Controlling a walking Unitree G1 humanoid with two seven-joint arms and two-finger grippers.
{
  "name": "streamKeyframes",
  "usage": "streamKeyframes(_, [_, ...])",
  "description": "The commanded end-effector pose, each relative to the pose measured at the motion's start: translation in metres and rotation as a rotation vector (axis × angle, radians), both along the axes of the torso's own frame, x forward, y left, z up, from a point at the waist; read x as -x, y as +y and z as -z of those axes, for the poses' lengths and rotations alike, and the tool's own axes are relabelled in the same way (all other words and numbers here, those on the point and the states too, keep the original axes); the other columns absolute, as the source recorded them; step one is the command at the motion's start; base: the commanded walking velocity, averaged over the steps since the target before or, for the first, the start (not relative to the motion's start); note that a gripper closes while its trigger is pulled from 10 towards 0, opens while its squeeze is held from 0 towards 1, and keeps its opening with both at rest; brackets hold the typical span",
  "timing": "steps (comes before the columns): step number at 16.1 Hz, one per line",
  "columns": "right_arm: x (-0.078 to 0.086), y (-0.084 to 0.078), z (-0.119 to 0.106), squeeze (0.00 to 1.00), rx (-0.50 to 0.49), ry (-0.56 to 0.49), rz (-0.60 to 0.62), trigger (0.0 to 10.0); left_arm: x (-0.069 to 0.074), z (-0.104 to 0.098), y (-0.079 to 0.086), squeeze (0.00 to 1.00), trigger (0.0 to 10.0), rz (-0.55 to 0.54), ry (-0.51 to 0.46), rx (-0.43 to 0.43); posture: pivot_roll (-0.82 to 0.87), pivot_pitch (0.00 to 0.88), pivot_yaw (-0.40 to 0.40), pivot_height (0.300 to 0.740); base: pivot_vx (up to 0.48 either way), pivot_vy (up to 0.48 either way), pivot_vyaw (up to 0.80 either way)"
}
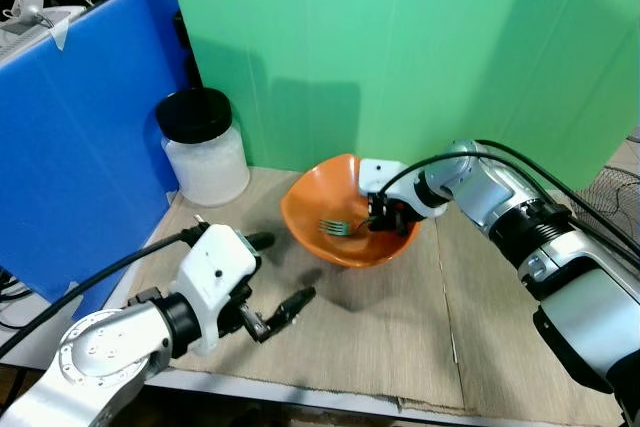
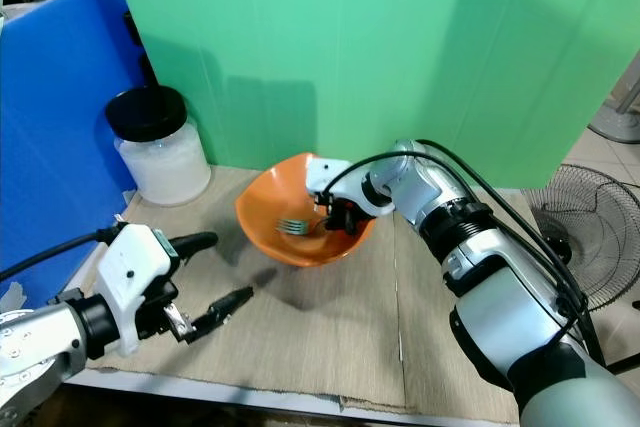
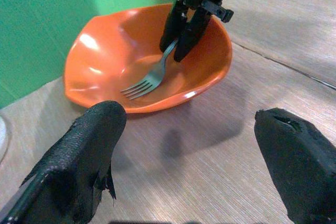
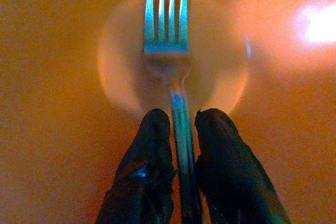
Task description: Setting the table
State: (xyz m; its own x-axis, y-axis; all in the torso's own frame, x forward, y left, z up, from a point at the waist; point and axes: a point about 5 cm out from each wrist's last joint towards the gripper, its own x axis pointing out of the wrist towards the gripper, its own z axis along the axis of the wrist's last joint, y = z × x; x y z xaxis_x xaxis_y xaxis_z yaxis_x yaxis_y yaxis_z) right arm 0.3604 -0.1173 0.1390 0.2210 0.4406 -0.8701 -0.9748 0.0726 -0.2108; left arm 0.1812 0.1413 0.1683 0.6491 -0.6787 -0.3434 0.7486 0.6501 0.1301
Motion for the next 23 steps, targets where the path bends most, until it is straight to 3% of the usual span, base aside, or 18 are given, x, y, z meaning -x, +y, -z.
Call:
streamKeyframes(1, [-0.003,0.002,-0.005,0.00,0.025,-0.021,-0.024,4.3,-0.001,0.002,0.000,0.00,10.0,0.003,0.011,-0.009,0.00,0.000,0.015,0.740,0.000,0.000,0.00])
streamKeyframes(2, [-0.002,0.001,-0.003,0.00,0.035,-0.018,-0.027,4.6,0.000,0.002,0.000,0.00,10.0,0.003,0.012,-0.010,0.00,0.000,0.014,0.740,0.000,0.000,0.00])
streamKeyframes(3, [-0.002,0.001,-0.001,0.00,0.037,-0.014,-0.026,6.3,0.000,0.002,0.000,0.00,10.0,0.004,0.013,-0.011,0.00,0.000,0.013,0.740,0.000,0.000,0.00])
streamKeyframes(5, [-0.003,0.001,0.000,0.00,0.037,-0.015,-0.023,6.5,0.000,0.002,0.000,0.00,10.0,0.006,0.012,-0.014,0.00,0.000,0.012,0.740,0.000,0.000,0.00])
streamKeyframes(6, [-0.003,0.001,-0.001,0.00,0.034,-0.017,-0.020,4.7,0.000,0.002,0.000,0.00,10.0,0.006,0.011,-0.013,0.00,0.000,0.011,0.740,0.000,0.000,0.00])
streamKeyframes(7, [-0.004,0.002,-0.002,0.00,0.025,-0.020,-0.015,3.7,0.000,0.002,0.000,0.00,10.0,0.005,0.009,-0.014,0.00,0.000,0.011,0.740,0.000,0.000,0.00])
streamKeyframes(8, [-0.005,0.002,-0.003,0.00,0.015,-0.025,-0.011,0.0,0.000,0.002,0.000,0.00,10.0,0.004,0.007,-0.015,0.00,0.000,0.013,0.740,0.000,0.000,0.00])
streamKeyframes(12, [-0.007,0.002,-0.014,0.00,-0.028,-0.049,-0.009,0.0,-0.001,0.000,0.000,0.00,10.0,0.004,-0.002,-0.018,0.01,0.000,0.017,0.740,0.000,0.000,0.00])
streamKeyframes(14, [-0.010,-0.004,-0.033,0.00,-0.149,-0.074,0.037,0.0,-0.001,-0.003,-0.001,0.00,10.0,-0.012,-0.028,-0.002,0.02,0.000,0.010,0.740,0.000,0.000,0.00])
streamKeyframes(16, [-0.004,-0.010,-0.053,0.00,-0.357,-0.057,0.086,0.0,-0.001,-0.006,-0.003,0.00,10.0,-0.047,-0.055,0.034,0.01,0.000,0.011,0.740,0.000,0.000,0.00])
streamKeyframes(17, [0.004,-0.015,-0.063,0.00,-0.491,-0.040,0.119,0.0,-0.001,-0.007,-0.005,0.00,10.0,-0.069,-0.068,0.057,0.01,0.000,0.011,0.740,0.000,0.000,0.00])
streamKeyframes(18, [0.011,-0.021,-0.066,0.00,-0.562,-0.036,0.156,0.0,-0.001,-0.007,-0.008,0.00,10.0,-0.080,-0.074,0.072,0.01,0.000,0.015,0.740,0.000,0.000,0.00])
streamKeyframes(19, [0.028,-0.032,-0.067,0.00,-0.664,-0.020,0.198,0.0,-0.001,-0.007,-0.014,0.00,10.0,-0.104,-0.087,0.099,0.00,0.000,0.023,0.740,0.000,0.000,0.00])
streamKeyframes(21, [0.051,-0.046,-0.063,0.00,-0.786,-0.034,0.286,0.0,-0.003,-0.007,-0.024,0.00,10.0,-0.153,-0.134,0.129,0.00,0.000,0.032,0.740,0.000,0.000,0.00])
streamKeyframes(22, [0.078,-0.047,-0.065,0.00,-0.907,-0.087,0.262,10.0,-0.009,-0.006,-0.028,0.00,10.0,-0.236,-0.160,0.148,-0.01,0.000,0.041,0.740,0.000,0.000,0.00])
streamKeyframes(23, [0.088,-0.045,-0.066,0.00,-0.944,-0.094,0.270,10.0,-0.012,-0.005,-0.028,0.00,10.0,-0.280,-0.170,0.148,-0.02,0.000,0.047,0.740,0.000,0.000,0.00])
